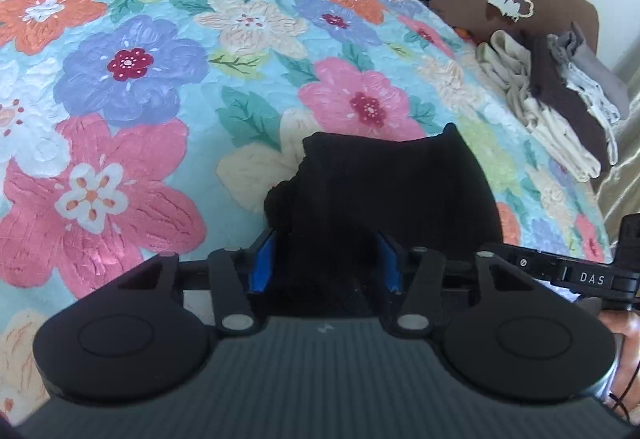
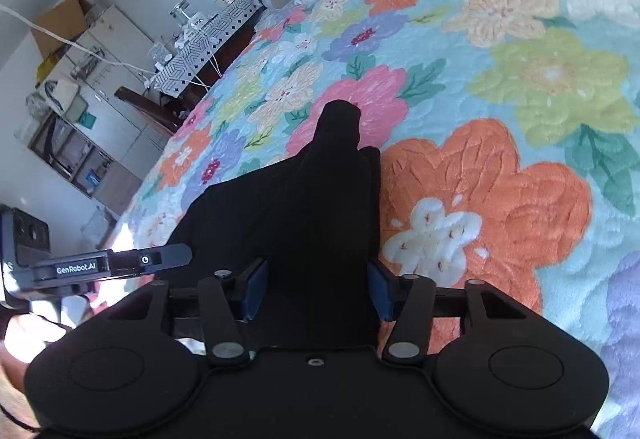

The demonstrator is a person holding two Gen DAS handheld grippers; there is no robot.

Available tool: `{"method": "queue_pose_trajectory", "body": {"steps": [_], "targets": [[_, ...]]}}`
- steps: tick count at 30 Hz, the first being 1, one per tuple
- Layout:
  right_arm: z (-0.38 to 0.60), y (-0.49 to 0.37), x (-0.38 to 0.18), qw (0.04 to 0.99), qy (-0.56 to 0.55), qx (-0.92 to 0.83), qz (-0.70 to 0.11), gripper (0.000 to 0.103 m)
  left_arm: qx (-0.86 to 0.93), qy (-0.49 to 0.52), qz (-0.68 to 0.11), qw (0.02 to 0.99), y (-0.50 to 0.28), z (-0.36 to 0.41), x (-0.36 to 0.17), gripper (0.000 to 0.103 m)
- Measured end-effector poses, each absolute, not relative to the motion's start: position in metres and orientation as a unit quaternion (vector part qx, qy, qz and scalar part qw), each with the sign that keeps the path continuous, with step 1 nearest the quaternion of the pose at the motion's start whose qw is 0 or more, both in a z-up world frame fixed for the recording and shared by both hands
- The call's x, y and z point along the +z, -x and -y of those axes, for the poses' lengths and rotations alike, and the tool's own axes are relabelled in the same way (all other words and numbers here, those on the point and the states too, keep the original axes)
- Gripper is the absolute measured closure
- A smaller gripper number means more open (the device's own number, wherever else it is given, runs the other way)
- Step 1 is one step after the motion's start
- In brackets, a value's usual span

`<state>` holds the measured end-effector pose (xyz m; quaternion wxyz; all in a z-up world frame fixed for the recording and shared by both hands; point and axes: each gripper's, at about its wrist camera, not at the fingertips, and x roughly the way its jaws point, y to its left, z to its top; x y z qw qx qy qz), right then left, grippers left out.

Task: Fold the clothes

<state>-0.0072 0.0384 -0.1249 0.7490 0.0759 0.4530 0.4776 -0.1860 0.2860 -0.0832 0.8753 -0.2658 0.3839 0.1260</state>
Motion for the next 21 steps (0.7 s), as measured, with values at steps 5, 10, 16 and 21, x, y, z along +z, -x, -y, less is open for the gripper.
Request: {"method": "queue_pose_trajectory", "body": {"steps": [5, 10, 16, 21], "targets": [[-0.045, 0.012, -0.108, 0.775, -0.043, 0.465, -0.425, 0.084, 0.174, 0.23, -0.357, 0.888, 0.192, -0.289, -0.072, 0.094], [-0.051, 0.013, -0.112, 0.788, -0.024, 0.438, -0.433, 0.084, 0.21, 0.222, -0.365, 0.879, 0.194, -0.297, -0.075, 0.094], [-0.046, 0.015, -0.119, 0.792, -0.027, 0.428, -0.434, 0.084, 0.199, 0.243, -0.355, 0.88, 0.212, -0.297, -0.064, 0.093], [-0.046, 0.017, -0.12, 0.792, -0.019, 0.43, -0.433, 0.08, 0.178, 0.238, -0.363, 0.883, 0.234, -0.281, -0.055, 0.084]]}}
